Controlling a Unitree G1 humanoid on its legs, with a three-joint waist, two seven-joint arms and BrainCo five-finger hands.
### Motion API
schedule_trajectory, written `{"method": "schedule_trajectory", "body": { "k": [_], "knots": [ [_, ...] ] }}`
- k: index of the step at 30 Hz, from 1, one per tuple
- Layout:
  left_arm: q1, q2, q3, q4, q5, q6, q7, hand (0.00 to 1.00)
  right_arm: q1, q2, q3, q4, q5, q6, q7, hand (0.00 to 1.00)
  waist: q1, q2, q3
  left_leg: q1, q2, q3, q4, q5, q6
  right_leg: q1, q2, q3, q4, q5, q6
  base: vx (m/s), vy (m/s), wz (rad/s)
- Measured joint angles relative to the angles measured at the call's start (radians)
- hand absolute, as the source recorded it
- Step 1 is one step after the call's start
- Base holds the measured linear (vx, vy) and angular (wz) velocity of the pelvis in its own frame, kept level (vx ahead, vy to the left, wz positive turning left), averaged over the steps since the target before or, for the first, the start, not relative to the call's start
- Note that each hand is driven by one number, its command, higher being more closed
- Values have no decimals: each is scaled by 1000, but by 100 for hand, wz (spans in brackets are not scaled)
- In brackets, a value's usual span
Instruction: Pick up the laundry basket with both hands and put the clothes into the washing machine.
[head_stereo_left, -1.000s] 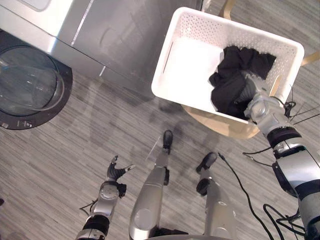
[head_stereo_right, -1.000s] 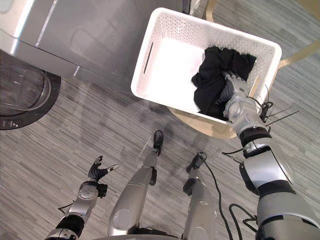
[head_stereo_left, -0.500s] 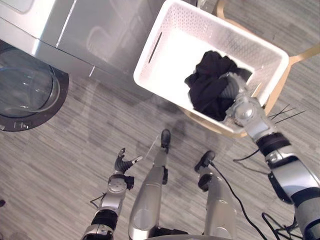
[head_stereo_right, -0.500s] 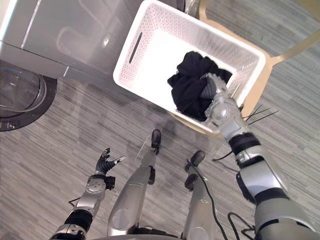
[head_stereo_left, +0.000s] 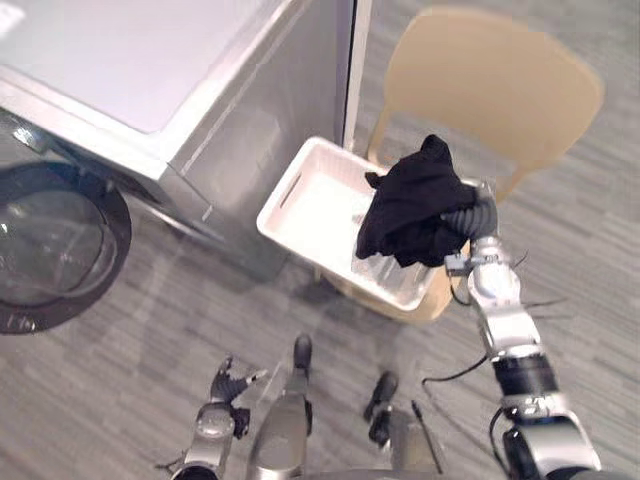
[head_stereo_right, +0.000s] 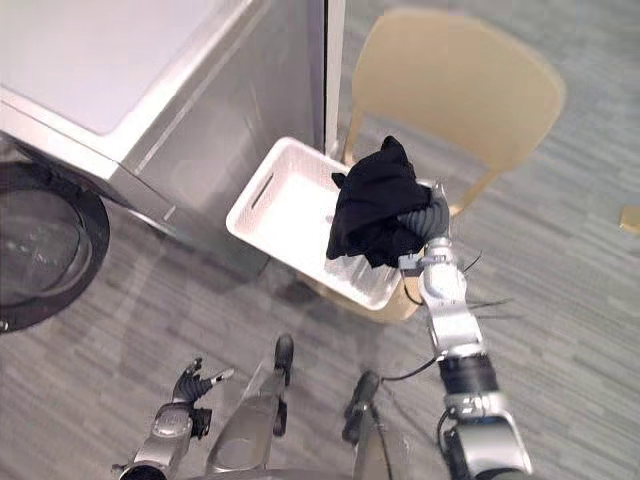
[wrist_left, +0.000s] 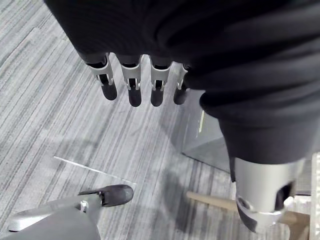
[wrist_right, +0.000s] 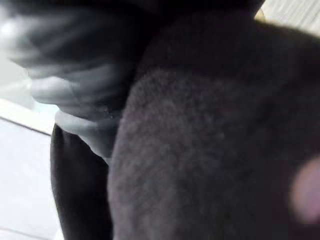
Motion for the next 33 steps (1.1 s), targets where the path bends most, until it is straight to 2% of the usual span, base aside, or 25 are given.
{"method": "schedule_trajectory", "body": {
  "k": [4,7,10,12,13,14,15,16,17,20,21,22,23,24,25,26,27,28,29,30,31,32,33],
  "knots": [
    [61,-1,40,20,0,1,-3,0,60,30,3,-30,64,-28,34,100,-19,-5,-49,48,0,8,0,-9,-2,59,6,5,-34,10,5,54,12,-5],
    [93,-7,68,19,-22,8,1,0,85,48,6,-30,65,-27,56,100,-13,-9,-52,80,4,25,0,-12,-5,85,15,28,-47,24,2,18,7,-19],
    [90,-28,97,18,-84,9,12,0,130,56,-4,-39,64,-28,60,100,-26,-7,-52,80,5,-15,1,-12,-5,62,20,94,38,-3,11,-17,6,28],
    [63,-45,98,5,-152,7,24,0,199,68,-32,-70,63,-28,48,100,-28,-15,-52,70,-11,-81,9,-12,-4,44,12,243,160,-83,44,-25,-4,113],
    [61,-63,99,-27,-179,7,27,0,198,83,-41,-72,61,-27,44,100,-28,-25,-54,62,-27,-114,12,-4,-3,28,5,313,257,-147,52,-69,-137,152],
    [66,-89,97,-87,-205,7,44,0,198,94,-35,-87,49,-27,25,100,-19,-38,-61,30,-53,-149,52,-2,-6,26,-3,365,309,-211,51,-88,-170,129],
    [66,-102,97,-115,-216,5,49,0,198,99,-34,-101,46,-27,23,100,-15,-42,-64,13,-59,-159,72,-3,-6,29,-2,378,303,-232,48,-109,-182,96],
    [69,-122,96,-157,-233,1,56,0,193,103,-22,-126,39,-27,20,100,10,-32,-66,-17,-55,-171,96,-2,-8,28,10,378,290,-261,30,-181,-190,73],
    [83,-172,82,-235,-251,-4,66,0,193,102,4,-174,37,-28,9,100,24,11,-68,-62,-31,-189,127,-1,-8,23,41,328,288,-249,10,-192,-174,78],
    [131,-199,9,-362,-277,-5,72,0,198,97,41,-216,37,-30,-4,100,14,40,-79,-109,1,-185,118,-18,-3,-3,63,237,319,-254,-18,-203,-168,89],
    [133,-198,-30,-422,-288,-6,72,0,201,93,47,-231,33,-33,-6,100,8,30,-76,-128,18,-120,105,-80,43,-5,44,184,288,-234,-49,-253,-164,136],
    [118,-198,-65,-475,-287,-7,69,0,196,91,44,-228,33,-39,-13,100,7,15,-68,-162,23,0,174,-94,65,-7,17,134,263,-209,-59,-159,-108,123],
    [112,-197,-82,-498,-287,-8,65,0,197,88,45,-227,32,-38,-13,100,6,11,-66,-174,26,45,230,-93,69,-2,5,115,254,-197,-58,-123,-63,104],
    [111,-196,-117,-551,-285,-18,60,0,198,83,46,-227,31,-38,-12,100,1,15,-68,-172,33,110,368,-99,79,-4,-12,78,252,-183,-60,-82,-68,90],
    [111,-191,-149,-600,-284,-32,52,0,203,79,51,-227,29,-38,-8,100,-4,33,-79,-146,53,143,469,-135,87,-4,-15,47,268,-183,-60,-83,-40,100],
    [108,-186,-167,-620,-283,-40,42,0,202,70,50,-226,29,-39,-4,100,-19,47,-81,-146,42,146,446,-118,78,-5,-5,23,284,-183,-60,-135,-8,121],
    [77,-154,-212,-654,-265,-63,23,0,193,63,42,-210,25,-39,10,100,-32,39,-82,-125,5,117,339,-40,29,-13,-12,32,256,-181,-69,-160,-11,139],
    [51,-121,-239,-670,-255,-81,11,0,173,70,40,-167,13,-39,30,100,-51,14,-93,-68,-29,66,225,-33,33,12,-47,-3,181,-159,-61,-142,-17,115],
    [43,-113,-242,-673,-248,-85,5,0,163,66,51,-147,6,-40,37,100,-45,13,-96,-40,-24,81,223,-46,49,28,-43,-5,153,-135,-49,-32,-46,69],
    [37,-111,-242,-677,-216,-96,-2,0,141,52,75,-121,-8,-38,61,100,-44,43,-110,43,-9,73,128,-42,19,37,-19,-15,121,-101,-36,-16,39,38],
    [12,-101,-270,-679,-188,-101,-3,0,115,41,89,-91,-17,-41,78,100,-47,73,-122,69,7,50,25,-22,-11,26,-4,-34,118,-90,-31,-40,69,29],
    [-5,-85,-280,-679,-173,-101,-3,0,101,42,94,-63,-20,-39,84,100,-44,68,-119,75,6,49,9,-8,-24,24,-4,-34,115,-76,-30,-99,119,20],
    [-31,-47,-307,-683,-139,-105,-7,0,71,43,116,-13,-29,-30,99,100,-42,58,-119,72,2,46,6,-3,-19,27,-5,-31,106,-68,-27,-102,85,4]
  ]
}}
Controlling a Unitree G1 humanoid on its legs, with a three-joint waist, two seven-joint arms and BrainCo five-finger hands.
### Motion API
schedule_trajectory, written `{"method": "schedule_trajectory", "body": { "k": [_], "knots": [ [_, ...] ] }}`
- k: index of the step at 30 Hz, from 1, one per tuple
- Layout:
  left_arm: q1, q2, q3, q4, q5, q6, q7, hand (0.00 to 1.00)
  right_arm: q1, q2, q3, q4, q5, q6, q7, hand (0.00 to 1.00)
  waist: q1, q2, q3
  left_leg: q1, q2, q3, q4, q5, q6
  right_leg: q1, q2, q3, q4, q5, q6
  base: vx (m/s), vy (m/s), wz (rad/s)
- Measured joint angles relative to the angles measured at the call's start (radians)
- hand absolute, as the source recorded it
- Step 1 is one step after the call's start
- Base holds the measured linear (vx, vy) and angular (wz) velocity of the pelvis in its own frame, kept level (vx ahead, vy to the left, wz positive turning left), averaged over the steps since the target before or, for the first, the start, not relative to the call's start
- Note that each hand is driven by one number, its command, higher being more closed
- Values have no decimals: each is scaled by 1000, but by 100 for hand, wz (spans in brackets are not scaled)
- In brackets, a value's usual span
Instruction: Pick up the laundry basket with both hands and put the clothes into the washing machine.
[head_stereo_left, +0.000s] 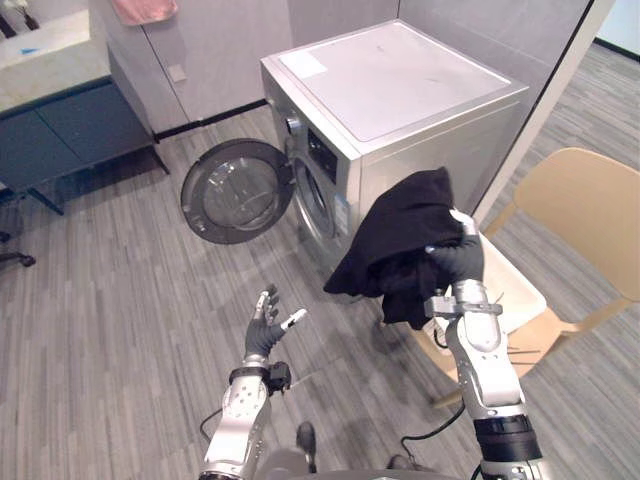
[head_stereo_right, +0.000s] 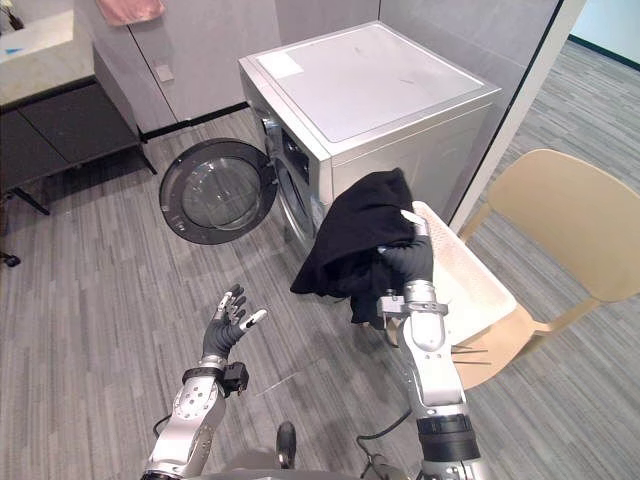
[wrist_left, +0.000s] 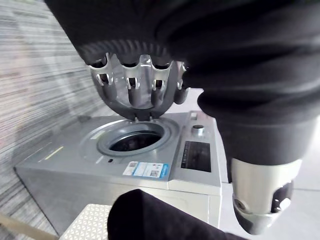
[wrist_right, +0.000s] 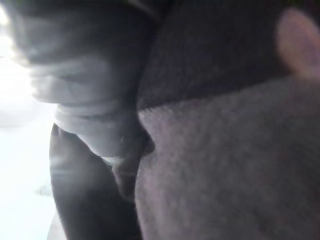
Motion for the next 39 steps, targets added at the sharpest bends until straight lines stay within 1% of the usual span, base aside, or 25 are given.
{"method": "schedule_trajectory", "body": {
  "k": [1,2,4,5,7,9,11,12,14,15,16,20,24,26,27,29,30,31,33,34,35,37,39],
  "knots": [
    [-12,17,-14,0,20,-3,-2,0,-13,0,20,20,-4,4,9,100,-2,-6,-1,1,-4,-1,0,0,0,3,-3,1,-1,3,4,-117,102,7],
    [-36,48,-38,0,62,-10,-10,0,-32,-7,64,44,-8,6,21,100,-3,-13,-4,2,-9,-1,-2,-1,1,3,-8,5,-2,8,11,-130,121,3],
    [-78,84,-67,-1,117,-18,-14,0,-77,-21,173,65,-8,6,50,100,-3,-14,-3,2,-17,1,-4,-3,-2,1,-12,22,-10,25,16,-120,105,-6],
    [-104,98,-84,-1,173,-21,-7,0,-108,-20,241,83,-7,6,70,100,-1,-14,-4,3,-19,4,-5,-2,0,1,-12,30,-14,32,15,-92,59,-6],
    [-125,110,-98,-1,216,-24,11,0,-133,-17,300,93,-6,6,86,100,-2,-14,-4,0,-19,2,-5,1,4,1,-10,30,-21,41,16,-64,27,0],
    [-147,120,-120,-1,272,-24,31,0,-169,-1,358,132,6,6,106,100,-1,-15,-4,-3,-15,0,-8,7,4,2,-5,30,-28,47,10,-45,9,1],
    [-152,125,-124,-1,311,-21,44,0,-177,11,377,151,28,6,114,100,-1,-19,-7,-4,-11,-1,-11,11,1,2,1,30,-30,50,6,0,0,0],
    [-154,126,-127,1,341,-16,61,100,-177,17,393,154,51,7,124,100,-1,-23,-9,-7,-6,-4,-11,15,-4,2,6,28,-36,52,4,0,0,0],
    [-171,128,-129,8,387,-1,90,100,-177,17,425,154,105,8,127,100,-1,-27,-12,-10,0,-10,-10,22,-9,2,16,25,-38,54,2,37,-41,2],
    [-179,127,-129,13,396,2,98,100,-177,17,435,154,117,8,127,100,-1,-28,-12,-11,2,-11,-10,25,-6,2,19,25,-40,54,2,55,-51,4],
    [-192,128,-129,17,417,14,117,100,-177,17,446,154,152,8,131,0,-2,-31,-14,-14,6,-15,-8,28,-6,1,23,24,-40,54,1,43,-35,4],
    [-194,128,-122,19,423,18,150,100,-169,11,461,154,222,8,150,0,-2,-34,-16,-15,18,-21,-6,34,-7,1,35,26,-40,51,-3,58,-46,1],
    [-180,114,-86,42,400,18,161,100,-136,-5,477,154,219,6,170,0,-3,-42,-21,-12,26,-20,-6,35,-9,1,43,28,-36,46,-11,40,-37,-2],
    [-156,102,-50,44,368,20,160,100,-102,-10,470,153,205,5,173,0,-3,-50,-26,-8,29,-18,-6,35,-9,2,45,30,-33,42,-14,34,-32,-4],
    [-129,83,-17,44,336,23,160,100,-69,-11,458,145,175,5,177,0,-3,-54,-29,-3,29,-16,-7,35,-9,3,45,33,-25,37,-17,36,-32,-3],
    [-100,62,10,44,296,25,158,100,-29,-10,431,139,132,6,188,0,-4,-57,-30,5,30,-16,-7,35,-9,9,45,34,-22,33,-16,0,0,0],
    [-86,52,23,45,280,25,156,100,-8,-9,411,135,109,7,190,0,-4,-57,-30,9,27,-16,-13,35,-9,13,46,33,-24,33,-17,0,0,0],
    [-64,29,53,45,251,25,156,100,26,-9,370,120,68,10,185,0,-3,-57,-31,14,28,-16,-14,35,-9,19,47,33,-27,32,-16,0,0,0],
    [-27,9,109,45,223,25,155,100,80,-9,287,73,25,11,172,0,-4,-58,-31,17,29,-16,-14,34,-9,21,48,34,-30,30,-17,0,0,0],
    [-3,4,146,50,203,25,154,100,119,-9,223,37,1,10,162,0,-5,-58,-31,16,29,-14,-14,33,-9,25,52,35,-39,27,-12,0,0,0],
    [8,4,168,56,191,25,153,100,139,-9,186,22,-11,10,160,0,-6,-58,-31,17,29,-14,-14,31,-9,28,55,36,-44,28,-13,0,0,0],
    [54,4,247,90,141,28,138,100,218,-2,63,10,-34,10,139,0,-8,-62,-37,22,30,-15,-14,28,-11,36,58,36,-53,29,-14,0,0,0],
    [93,3,288,94,119,37,134,100,273,1,-12,12,-47,10,122,0,-8,-64,-45,18,31,-15,-14,27,-11,37,61,36,-63,33,-18,23,-12,-2]
  ]
}}
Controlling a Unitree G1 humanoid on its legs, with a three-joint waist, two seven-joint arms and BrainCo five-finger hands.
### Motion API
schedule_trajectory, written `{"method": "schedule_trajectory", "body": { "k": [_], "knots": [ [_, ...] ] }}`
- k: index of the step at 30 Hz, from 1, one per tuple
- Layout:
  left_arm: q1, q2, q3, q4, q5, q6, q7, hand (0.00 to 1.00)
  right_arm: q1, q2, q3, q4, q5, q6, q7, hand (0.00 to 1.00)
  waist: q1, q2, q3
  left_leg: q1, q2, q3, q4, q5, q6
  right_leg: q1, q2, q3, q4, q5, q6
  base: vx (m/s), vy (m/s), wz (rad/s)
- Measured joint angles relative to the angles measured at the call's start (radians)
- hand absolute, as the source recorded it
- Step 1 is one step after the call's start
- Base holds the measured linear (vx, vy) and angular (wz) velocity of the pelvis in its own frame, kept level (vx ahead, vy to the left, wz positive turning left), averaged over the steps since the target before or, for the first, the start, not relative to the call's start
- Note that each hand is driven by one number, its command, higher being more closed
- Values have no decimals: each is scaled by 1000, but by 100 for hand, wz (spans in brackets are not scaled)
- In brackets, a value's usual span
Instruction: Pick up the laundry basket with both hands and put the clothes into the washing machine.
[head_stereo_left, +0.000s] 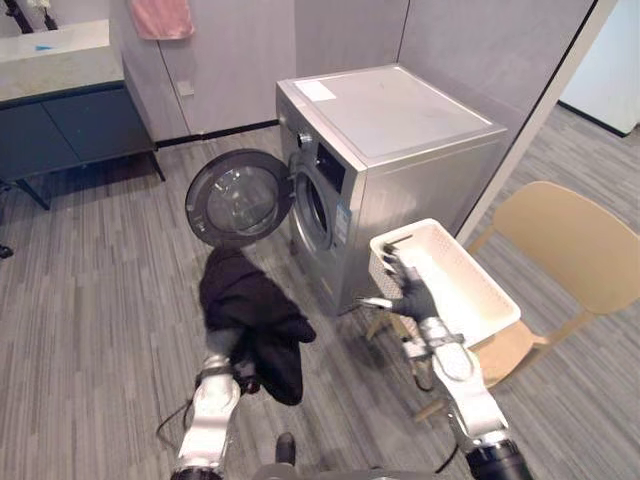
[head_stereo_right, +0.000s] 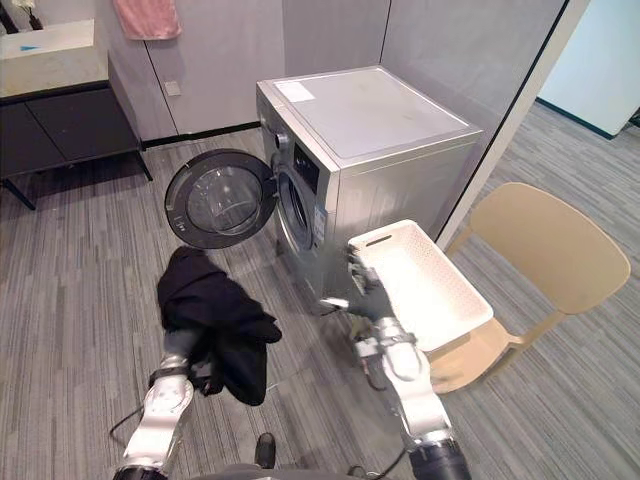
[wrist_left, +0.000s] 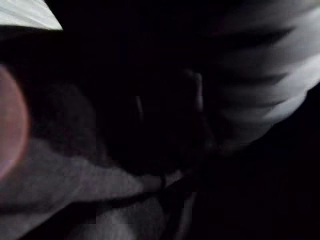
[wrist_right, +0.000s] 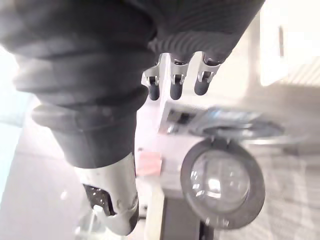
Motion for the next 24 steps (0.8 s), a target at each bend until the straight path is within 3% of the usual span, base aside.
{"method": "schedule_trajectory", "body": {
  "k": [3,6,11,14,15,17,19,20,21,24],
  "knots": [
    [34,1,69,71,-24,12,-5,100,69,1,-106,64,-21,4,-17,0,-2,1,-5,2,10,7,0,-6,-8,2,5,7,-8,6,-1,35,-23,-6],
    [47,2,129,143,-55,27,-25,100,85,0,-178,222,-50,40,-29,0,-11,5,-3,1,16,9,0,-6,-8,3,12,9,-15,9,-4,19,-16,-3],
    [60,-2,161,218,-136,40,-65,100,83,-22,-224,447,-118,72,-47,0,-22,38,19,-18,13,2,0,-8,-11,-1,13,-5,-15,4,-9,-10,1,5],
    [57,-16,183,219,-183,40,-65,100,84,-24,-228,545,-128,85,-73,0,-18,47,44,-63,8,-26,1,-6,-12,-17,7,-71,-4,-6,-9,10,-12,54],
    [41,-18,189,219,-191,40,-64,100,83,-21,-229,569,-129,86,-87,0,-17,43,62,-85,5,-17,1,-20,8,-23,-9,-121,7,-16,-1,43,-31,105],
    [20,-22,190,227,-197,40,-64,100,92,-20,-234,592,-129,90,-96,0,-19,21,78,-108,-7,62,9,-68,85,-21,-48,-192,3,-15,-3,68,-3,126],
    [2,-43,192,234,-198,40,-60,100,77,-28,-248,649,-134,92,-119,0,-17,15,95,-124,0,337,64,-83,111,-23,-111,-286,41,-37,14,137,90,137],
    [3,-50,192,235,-198,40,-58,100,70,-38,-253,668,-135,93,-124,0,-22,19,97,-118,8,415,88,-93,125,-25,-127,-310,65,-48,24,262,154,119],
    [-2,-54,192,237,-198,40,-55,100,57,-44,-254,695,-135,97,-131,0,-24,28,104,-109,17,486,98,-27,112,-20,-146,-343,101,-62,40,236,110,105],
    [-1,-36,193,261,-197,39,-45,100,12,-18,-253,704,-135,109,-132,0,-25,12,117,-108,-33,414,110,-57,125,49,-174,-361,58,-53,57,227,74,89]
  ]
}}
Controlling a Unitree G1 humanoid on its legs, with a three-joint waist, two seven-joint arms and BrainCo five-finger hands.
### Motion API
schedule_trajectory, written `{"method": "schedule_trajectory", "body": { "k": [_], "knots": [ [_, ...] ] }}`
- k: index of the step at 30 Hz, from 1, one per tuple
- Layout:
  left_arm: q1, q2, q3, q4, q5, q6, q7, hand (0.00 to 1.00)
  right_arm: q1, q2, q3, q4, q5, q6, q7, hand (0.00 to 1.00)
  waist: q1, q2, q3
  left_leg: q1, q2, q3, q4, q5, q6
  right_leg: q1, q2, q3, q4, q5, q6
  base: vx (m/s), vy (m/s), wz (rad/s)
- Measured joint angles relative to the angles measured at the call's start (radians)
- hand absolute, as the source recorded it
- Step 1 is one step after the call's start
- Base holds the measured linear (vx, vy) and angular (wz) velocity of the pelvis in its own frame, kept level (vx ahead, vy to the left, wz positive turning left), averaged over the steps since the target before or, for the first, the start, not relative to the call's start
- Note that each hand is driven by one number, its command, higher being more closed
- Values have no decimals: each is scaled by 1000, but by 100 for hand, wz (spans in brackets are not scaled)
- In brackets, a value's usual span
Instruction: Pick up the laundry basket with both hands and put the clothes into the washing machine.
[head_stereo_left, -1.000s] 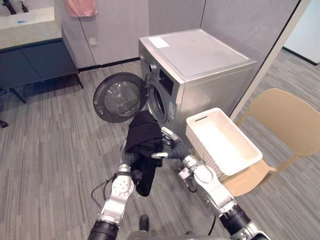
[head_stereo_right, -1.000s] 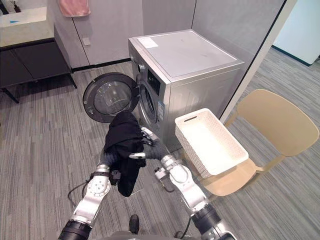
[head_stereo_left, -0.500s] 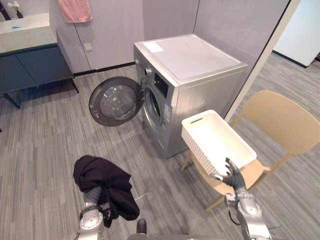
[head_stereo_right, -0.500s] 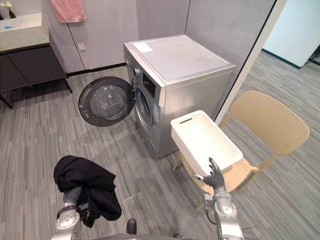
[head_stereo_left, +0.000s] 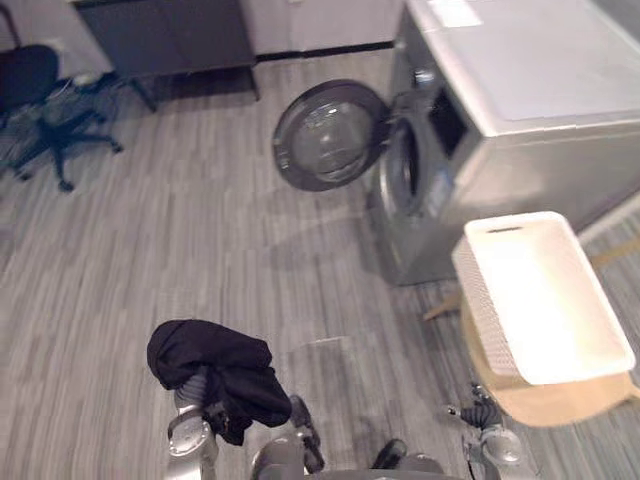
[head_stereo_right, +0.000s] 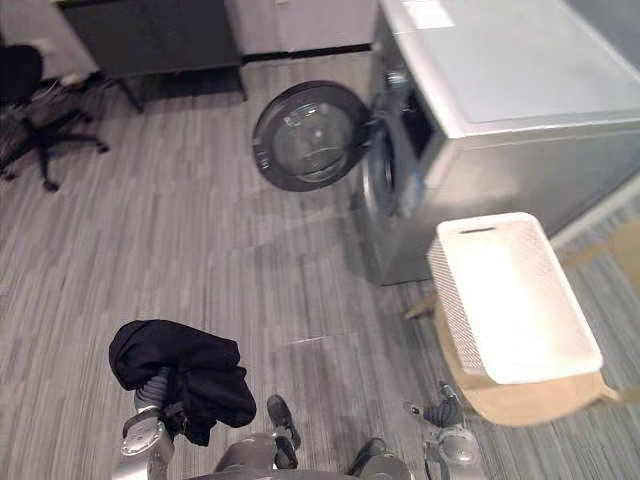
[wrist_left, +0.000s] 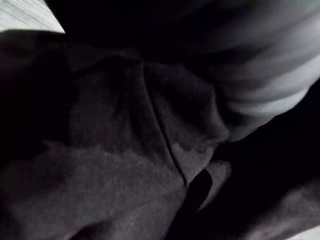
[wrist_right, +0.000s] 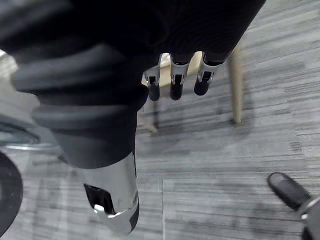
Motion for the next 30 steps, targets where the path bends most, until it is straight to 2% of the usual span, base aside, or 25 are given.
{"method": "schedule_trajectory", "body": {
  "k": [2,3,4,5,6,7,9,10,11,13,14,15,16,17,18,19,20,21,22,23,24,26,27,29,30],
  "knots": [
    [5,0,7,-2,0,-2,2,100,-18,6,3,9,-2,-1,3,0,15,-19,12,5,-19,-9,63,-67,2,25,-38,-2,40,-15,49,152,86,38],
    [18,-8,8,-2,0,-1,0,100,-26,2,3,11,-2,0,4,0,29,-17,17,8,-22,-15,105,-124,-6,6,-88,13,147,-25,51,135,147,8],
    [36,-11,6,-3,0,-1,1,100,-26,0,8,7,-2,1,6,0,27,-10,21,25,-27,-26,136,-165,1,-52,-153,81,333,-14,-13,144,168,10],
    [44,-8,2,-3,0,-1,1,100,-23,0,16,6,-2,1,6,0,21,-5,27,39,-27,-38,150,-188,6,-103,-173,153,445,-7,-71,173,167,27],
    [46,3,-5,-5,0,-1,3,100,-17,2,37,4,-2,2,7,0,11,-9,40,57,-26,-64,164,-212,11,-165,-150,272,555,-31,-94,221,101,48],
    [42,18,-8,-9,0,-1,6,100,-16,15,47,-12,0,3,6,0,-9,-7,65,76,-23,-96,168,-226,16,-235,-83,381,620,-81,-69,220,61,51],
    [37,30,-12,-11,-1,-1,7,100,-18,33,52,-40,2,1,6,0,-40,-15,87,104,-23,-122,162,-247,11,-334,7,460,584,-108,-52,192,8,41],
    [36,31,-16,-11,-1,-1,6,100,-18,36,52,-49,2,1,6,0,-48,-18,92,113,-25,-124,156,-249,7,-363,25,463,541,-106,-51,296,-17,38],
    [25,32,-24,-10,-2,-1,6,100,-16,38,52,-57,5,1,4,0,-64,-28,102,142,-35,-136,132,-256,-3,-415,52,448,416,-88,-43,282,-26,52],
    [-6,35,-55,-4,-4,0,5,100,-6,36,50,-56,10,3,1,0,-88,-34,121,199,-54,-176,82,-256,-16,-422,81,415,120,39,-19,405,-65,76],
    [-22,38,-72,-4,-3,0,3,100,13,38,51,-56,10,3,0,0,-107,-53,123,233,-77,-198,60,-248,-47,-417,78,411,-32,114,-7,427,-115,85],
    [-23,41,-84,-3,-1,0,3,100,29,38,54,-56,10,4,1,0,-110,-65,119,255,-82,-206,76,-270,-65,-420,72,432,-52,140,-35,493,-186,90],
    [-28,36,-103,-5,3,-1,4,100,54,34,54,-66,10,4,2,0,-115,-68,108,285,-66,-236,118,-329,-94,-419,80,465,4,194,-106,707,-284,57],
    [0,13,-121,-11,6,-1,2,100,93,27,58,-106,9,4,7,0,-105,-12,85,311,-11,-247,183,-377,-153,-417,107,439,94,200,-120,765,-263,36],
    [4,8,-120,-19,9,-1,1,100,98,29,64,-120,9,4,7,0,-108,-6,84,292,17,-242,244,-383,-163,-414,114,430,117,194,-132,811,-312,8],
    [5,-14,-117,-40,12,-1,-1,100,97,31,78,-153,8,4,14,0,-108,4,86,225,76,-237,439,-376,-177,-393,142,424,139,159,-170,414,-167,-8],
    [9,-31,-113,-50,12,0,-1,100,99,29,79,-181,9,4,20,0,-105,19,86,177,114,-239,567,-354,-183,-372,165,415,138,149,-187,692,-266,-43],
    [23,-62,-100,-69,12,1,-15,100,99,20,83,-237,10,2,22,0,-83,38,86,85,203,-254,830,-258,-170,-312,219,426,125,117,-210,672,-157,-70],
    [21,-77,-105,-72,12,1,-26,100,97,17,85,-270,10,0,21,0,-65,38,87,43,246,-256,973,-260,-167,-246,253,445,101,99,-219,786,-174,-72],
    [17,-82,-112,-72,13,2,-34,100,97,17,85,-286,10,-1,18,0,-62,36,88,21,258,-257,1022,-265,-161,-208,261,452,82,93,-219,573,-79,-51],
    [14,-92,-131,-83,13,2,-45,100,96,19,84,-310,10,-1,10,0,-59,20,89,-21,258,-248,1058,-286,-129,-132,264,480,39,86,-218,514,-58,-41],
    [15,-107,-139,-109,13,2,-54,100,97,19,82,-329,10,0,1,0,-47,11,87,-66,252,-221,1007,-315,-96,-63,264,525,-11,78,-209,459,-19,-58],
    [15,-114,-138,-125,19,1,-64,100,97,20,73,-337,10,1,0,0,-38,13,86,-105,233,-232,916,-331,-71,-23,264,565,-38,59,-195,386,79,-86],
    [7,-117,-138,-128,26,1,-63,100,98,28,73,-337,10,3,-1,0,-14,13,86,-132,183,-301,732,-336,-73,-1,264,637,-37,40,-172,354,161,-111],
    [11,-117,-140,-128,29,2,-63,100,105,27,71,-338,10,2,-3,0,6,16,82,-128,129,-399,568,-324,-92,3,264,688,-25,19,-145,312,255,-135]
  ]
}}
